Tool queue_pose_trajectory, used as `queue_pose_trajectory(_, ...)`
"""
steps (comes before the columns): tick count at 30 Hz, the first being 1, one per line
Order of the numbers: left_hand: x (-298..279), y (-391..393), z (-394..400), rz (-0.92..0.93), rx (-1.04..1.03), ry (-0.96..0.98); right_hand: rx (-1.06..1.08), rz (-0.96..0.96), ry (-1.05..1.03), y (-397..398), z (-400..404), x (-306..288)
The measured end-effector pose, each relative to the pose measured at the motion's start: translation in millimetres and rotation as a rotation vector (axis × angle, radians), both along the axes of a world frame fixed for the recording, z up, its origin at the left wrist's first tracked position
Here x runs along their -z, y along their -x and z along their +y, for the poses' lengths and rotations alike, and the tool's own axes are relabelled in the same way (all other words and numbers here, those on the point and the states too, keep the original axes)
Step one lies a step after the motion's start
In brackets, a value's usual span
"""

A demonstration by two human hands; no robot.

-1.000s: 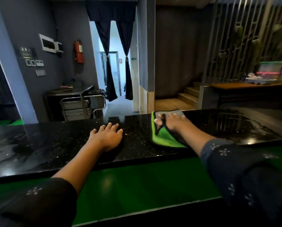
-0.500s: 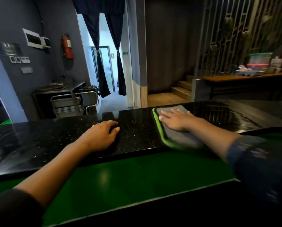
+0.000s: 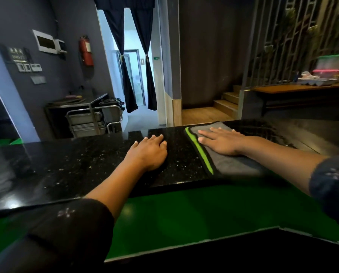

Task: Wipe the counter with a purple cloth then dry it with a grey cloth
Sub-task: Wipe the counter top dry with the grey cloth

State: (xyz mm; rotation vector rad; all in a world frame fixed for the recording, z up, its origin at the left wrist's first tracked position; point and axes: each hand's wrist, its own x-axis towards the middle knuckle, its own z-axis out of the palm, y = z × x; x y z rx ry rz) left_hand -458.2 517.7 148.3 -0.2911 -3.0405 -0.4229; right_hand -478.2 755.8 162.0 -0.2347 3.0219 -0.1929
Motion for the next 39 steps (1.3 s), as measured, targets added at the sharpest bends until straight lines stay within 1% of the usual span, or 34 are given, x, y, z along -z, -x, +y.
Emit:
queue_pose_trajectory(3,-0.6,7.8,-1.5,-0.004,-0.022,0.025,0.12,0.005,-0.037,49.1,-14.6,-3.5)
queue_pose_trajectory(5,0.8,10.7,-3.0,-0.014,-0.03,0.056,0.135,0.033,-0.045,64.4,-47.2,-3.3)
queue_pose_trajectory(8,-2.0,12.3,-1.6,-0.02,-0.015,0.141,-0.026,0.07,-0.02,62.3,-96.1,-1.1)
queue_pose_trajectory(9,-3.6,11.4,-0.8,-0.028,-0.023,0.129,-0.076,0.064,-0.007,60.2,-102.6,0.3)
queue_pose_trajectory(11,-5.4,8.9,-0.9,-0.043,-0.04,0.09,-0.15,0.048,0.0,59.8,-95.5,2.2)
queue_pose_trajectory(13,-5.1,8.5,-3.3,-0.051,-0.029,0.08,-0.124,0.039,-0.003,64.1,-63.6,0.8)
queue_pose_trajectory(16,-3.5,9.7,-4.0,-0.068,-0.029,0.085,0.121,0.017,-0.001,65.2,5.9,-2.8)
queue_pose_trajectory(18,-5.0,12.2,-2.5,-0.054,-0.042,0.097,0.222,0.015,-0.016,55.7,31.1,-3.7)
queue_pose_trajectory(20,-6.4,11.4,-1.2,-0.049,-0.058,0.094,0.21,0.018,-0.019,40.2,20.5,-5.4)
queue_pose_trajectory(25,-10.1,1.7,5.9,-0.036,-0.095,0.075,-0.051,0.048,0.019,-20.1,-34.6,-0.8)
queue_pose_trajectory(28,-9.8,-6.1,7.6,-0.072,-0.076,0.076,-0.138,0.025,0.025,-46.3,-29.7,1.3)
queue_pose_trajectory(30,-10.4,-7.7,5.8,-0.093,-0.061,0.074,-0.168,0.012,0.022,-50.2,-14.1,1.8)
queue_pose_trajectory(32,-10.3,-6.6,4.9,-0.102,-0.047,0.077,-0.143,0.018,0.014,-43.7,3.1,1.0)
queue_pose_trajectory(35,-6.9,-1.0,4.9,-0.094,-0.036,0.087,-0.051,0.02,0.015,-20.3,17.5,0.3)
queue_pose_trajectory(39,0.7,11.3,-1.2,-0.078,-0.043,0.09,0.061,0.009,-0.026,26.0,-10.8,-0.3)
